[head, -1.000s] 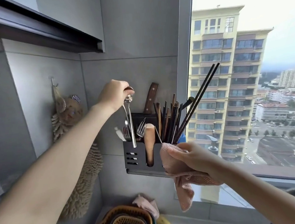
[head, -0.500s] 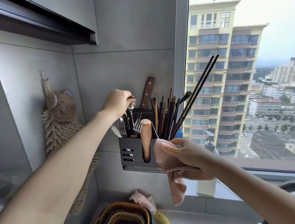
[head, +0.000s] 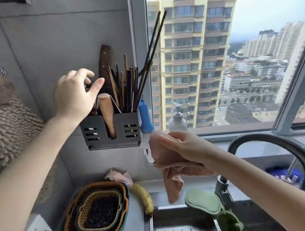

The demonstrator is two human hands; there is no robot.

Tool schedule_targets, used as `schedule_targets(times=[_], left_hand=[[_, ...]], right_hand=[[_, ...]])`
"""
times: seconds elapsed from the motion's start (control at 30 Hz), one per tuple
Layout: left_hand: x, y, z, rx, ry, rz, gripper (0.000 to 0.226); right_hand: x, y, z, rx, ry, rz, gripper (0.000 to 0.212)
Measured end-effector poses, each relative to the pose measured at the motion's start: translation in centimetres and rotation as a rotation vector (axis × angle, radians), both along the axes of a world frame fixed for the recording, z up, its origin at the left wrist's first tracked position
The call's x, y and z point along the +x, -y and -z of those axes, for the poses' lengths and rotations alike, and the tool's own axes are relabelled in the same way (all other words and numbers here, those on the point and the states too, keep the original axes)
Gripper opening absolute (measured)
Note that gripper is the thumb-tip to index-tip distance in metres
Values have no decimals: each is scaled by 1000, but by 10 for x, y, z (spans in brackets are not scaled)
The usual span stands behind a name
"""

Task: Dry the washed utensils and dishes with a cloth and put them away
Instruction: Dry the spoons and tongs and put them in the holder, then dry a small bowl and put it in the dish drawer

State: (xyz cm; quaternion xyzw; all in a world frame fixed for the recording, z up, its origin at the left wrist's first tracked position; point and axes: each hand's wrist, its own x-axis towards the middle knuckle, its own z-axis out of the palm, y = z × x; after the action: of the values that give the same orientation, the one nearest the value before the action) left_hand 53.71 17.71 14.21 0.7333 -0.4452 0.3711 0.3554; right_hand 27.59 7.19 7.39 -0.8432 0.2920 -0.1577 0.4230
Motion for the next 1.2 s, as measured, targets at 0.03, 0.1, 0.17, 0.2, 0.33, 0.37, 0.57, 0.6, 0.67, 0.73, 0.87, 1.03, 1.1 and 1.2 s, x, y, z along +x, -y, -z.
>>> schedule_targets(times=[0.03,0.1,0.17,0.2,0.33,0.37,0.57,0.6,0.67,0.73,0.87,1.03,1.1,1.2], left_hand=[[-24,-2,10,-42,15,57,37],[-77,-6,35,-43,42,171,32],[-120,-6,57,33,82,273,30],[-140,0,69,91,94,331,31],[-201,32,108,307,32,470,34],[-222,41,121,331,0,506,33],[-373,83,199,514,-105,717,40],[-401,90,213,560,-140,752,41],[-460,106,239,655,-243,814,40],[-517,128,259,738,-439,813,37],[-597,196,280,844,-898,691,42],[-662,279,291,877,-1118,595,42],[-673,303,292,942,-979,533,39],[-678,330,292,1099,-740,444,19]], right_hand=[[-15,1,7,2,-8,11,37],[-47,0,22,1,-29,27,35],[-80,-1,37,51,-55,32,38],[-103,0,47,76,-77,48,37],[-191,3,92,112,-188,105,44],[-220,4,104,132,-203,137,45],[-395,18,159,213,-287,395,44],[-422,20,165,200,-306,440,45],[-474,28,176,193,-350,519,39],[-520,38,183,201,-366,573,29],[-577,59,185,187,-372,637,51],[-618,85,185,200,-337,741,50],[-625,96,185,197,-327,768,55],[-632,109,187,188,-310,804,50]])
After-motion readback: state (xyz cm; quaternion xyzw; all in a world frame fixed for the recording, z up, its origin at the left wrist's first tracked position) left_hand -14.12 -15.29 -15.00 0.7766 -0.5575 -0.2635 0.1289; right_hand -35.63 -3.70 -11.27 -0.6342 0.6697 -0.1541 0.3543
